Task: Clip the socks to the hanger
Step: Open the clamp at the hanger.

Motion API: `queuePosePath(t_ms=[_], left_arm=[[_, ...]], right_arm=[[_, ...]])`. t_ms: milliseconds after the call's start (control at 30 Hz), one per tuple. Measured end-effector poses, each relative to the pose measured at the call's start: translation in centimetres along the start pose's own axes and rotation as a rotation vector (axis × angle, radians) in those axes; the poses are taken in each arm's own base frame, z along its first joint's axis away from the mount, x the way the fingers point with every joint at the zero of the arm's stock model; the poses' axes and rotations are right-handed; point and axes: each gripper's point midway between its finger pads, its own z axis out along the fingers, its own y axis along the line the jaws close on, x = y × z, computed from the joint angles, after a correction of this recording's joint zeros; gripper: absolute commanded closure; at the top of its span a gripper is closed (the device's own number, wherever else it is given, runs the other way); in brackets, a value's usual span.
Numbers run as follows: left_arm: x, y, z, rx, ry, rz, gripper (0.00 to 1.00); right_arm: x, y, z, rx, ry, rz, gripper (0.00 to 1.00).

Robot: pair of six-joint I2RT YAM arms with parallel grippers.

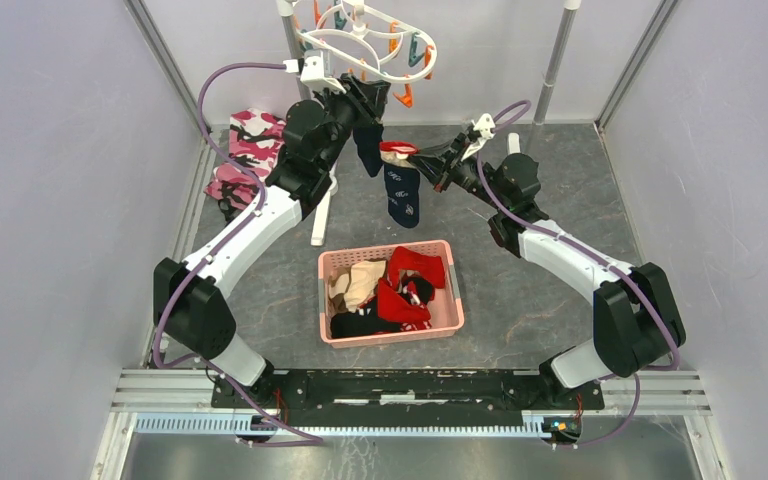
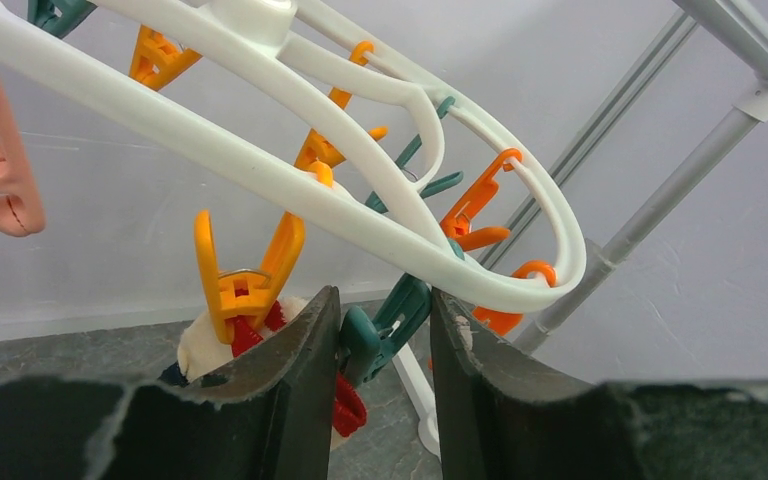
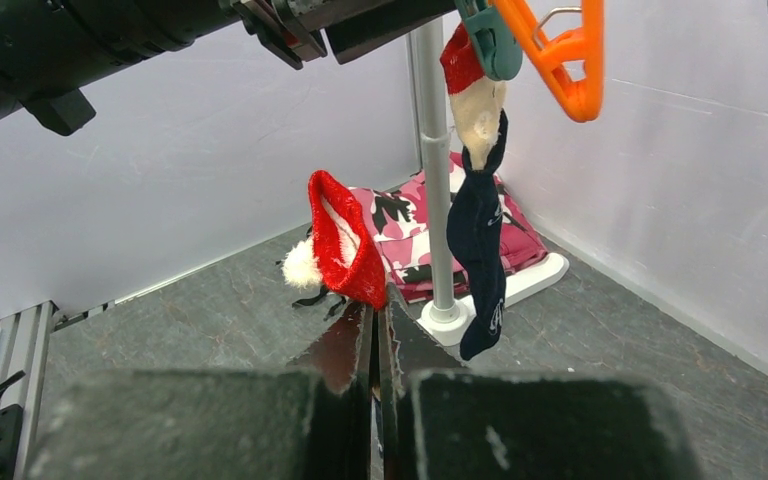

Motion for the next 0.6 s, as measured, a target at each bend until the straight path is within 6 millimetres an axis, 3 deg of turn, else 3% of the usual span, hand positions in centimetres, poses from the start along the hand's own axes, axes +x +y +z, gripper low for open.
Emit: queuePosePath(t_ms=[100,167,433,533,600], left_arm=[[0.0,-0.1,0.0,0.006,0.002,0.0,0.82],[-0.1,-0.2,-0.1,0.009,0.001,-0.001,0.82],[-1.8,-1.2,-0.9,0.037,-0.022,-0.005,0.56],[-2.4,-1.5,-1.1,0.041,-0.033,-0.006,0.57],[-2.6,-1.5,-1.2,0.043,-0.036,-0.006,0.65]], right_arm=[[0.0,-0.2,0.0,0.01,-0.002,0.0,1.0],[-0.1,-0.4,0.0,0.02,-0.004,0.0,1.0],[-0.7,-1.2,0.4,0.055,-0.016,-0.011,1.0],[-0.4,-1.3,0.4,0.058,-0.011,-0.008,1.0],[-0.2,-1.4,0.5,0.061,-0.006,-0.006,1.0]])
